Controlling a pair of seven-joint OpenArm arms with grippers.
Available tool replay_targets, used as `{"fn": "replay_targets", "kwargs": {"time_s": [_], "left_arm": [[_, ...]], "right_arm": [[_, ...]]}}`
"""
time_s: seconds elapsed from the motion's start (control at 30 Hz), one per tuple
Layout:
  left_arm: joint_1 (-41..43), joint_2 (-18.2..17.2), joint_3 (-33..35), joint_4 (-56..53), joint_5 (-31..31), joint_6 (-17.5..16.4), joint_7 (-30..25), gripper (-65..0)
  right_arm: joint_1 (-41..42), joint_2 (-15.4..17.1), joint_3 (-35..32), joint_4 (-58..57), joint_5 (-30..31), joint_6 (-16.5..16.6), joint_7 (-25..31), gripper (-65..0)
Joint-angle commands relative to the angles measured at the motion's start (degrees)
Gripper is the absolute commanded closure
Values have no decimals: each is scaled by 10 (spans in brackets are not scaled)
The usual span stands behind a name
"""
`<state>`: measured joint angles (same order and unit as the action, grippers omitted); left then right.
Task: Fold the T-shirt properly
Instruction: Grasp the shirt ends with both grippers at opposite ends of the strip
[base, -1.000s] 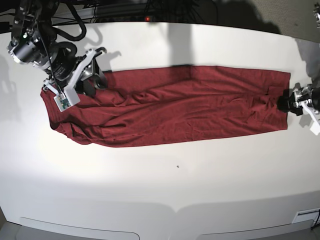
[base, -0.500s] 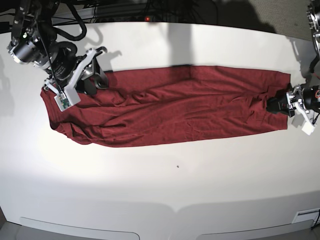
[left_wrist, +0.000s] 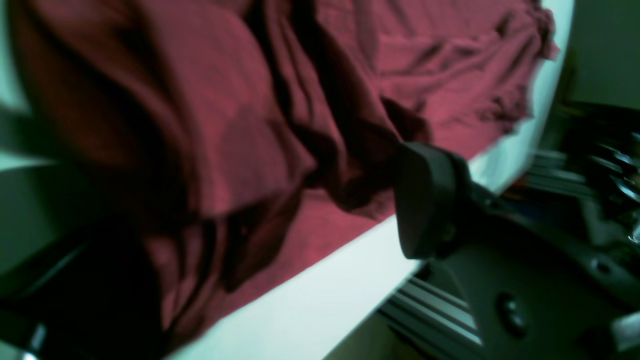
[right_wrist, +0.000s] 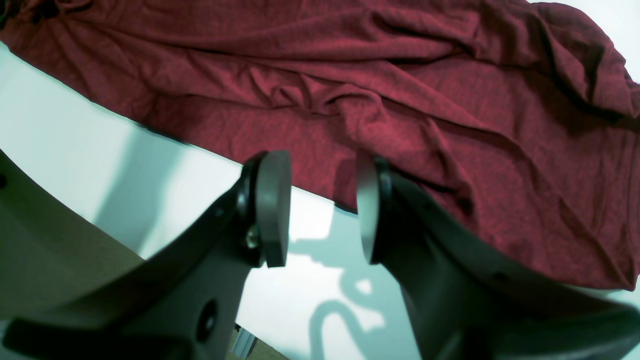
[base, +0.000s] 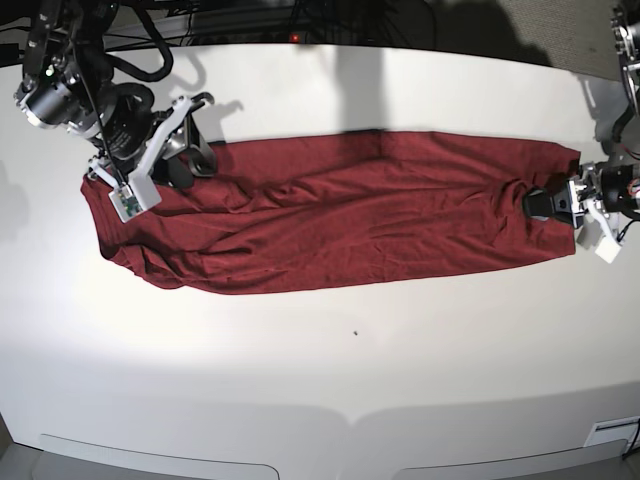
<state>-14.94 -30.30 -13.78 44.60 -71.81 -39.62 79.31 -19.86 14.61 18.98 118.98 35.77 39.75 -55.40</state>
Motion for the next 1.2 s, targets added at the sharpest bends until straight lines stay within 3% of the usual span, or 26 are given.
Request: {"fn": "replay_targets", "kwargs": {"time_s": [0.0,0.77,0.83,0.87,0.97,1.17], "left_arm": [[-12,-13,-2,7,-25,-4,0,-451],[-13,-13,-2,7,-30,-4,-16,-447],[-13,-13,-2,7,-26,-4,-18,-394],[-13,-13,-2,7,-18,-4,-18,-331],[-13,-13,-2,7,10,-4,-22,-10],[-14,-13,-2,8,13,-4,-28,0]], "right_arm": [[3,5,2,12,9,3,9,-222],[3,5,2,12,9,3,-1,-222],[3,5,2,12,9,3,-1,-222],[3,5,2,12,9,3,-1,-222],[3,5,2,12,9,3,-1,-222],[3,5,2,12,9,3,0,-222]]}}
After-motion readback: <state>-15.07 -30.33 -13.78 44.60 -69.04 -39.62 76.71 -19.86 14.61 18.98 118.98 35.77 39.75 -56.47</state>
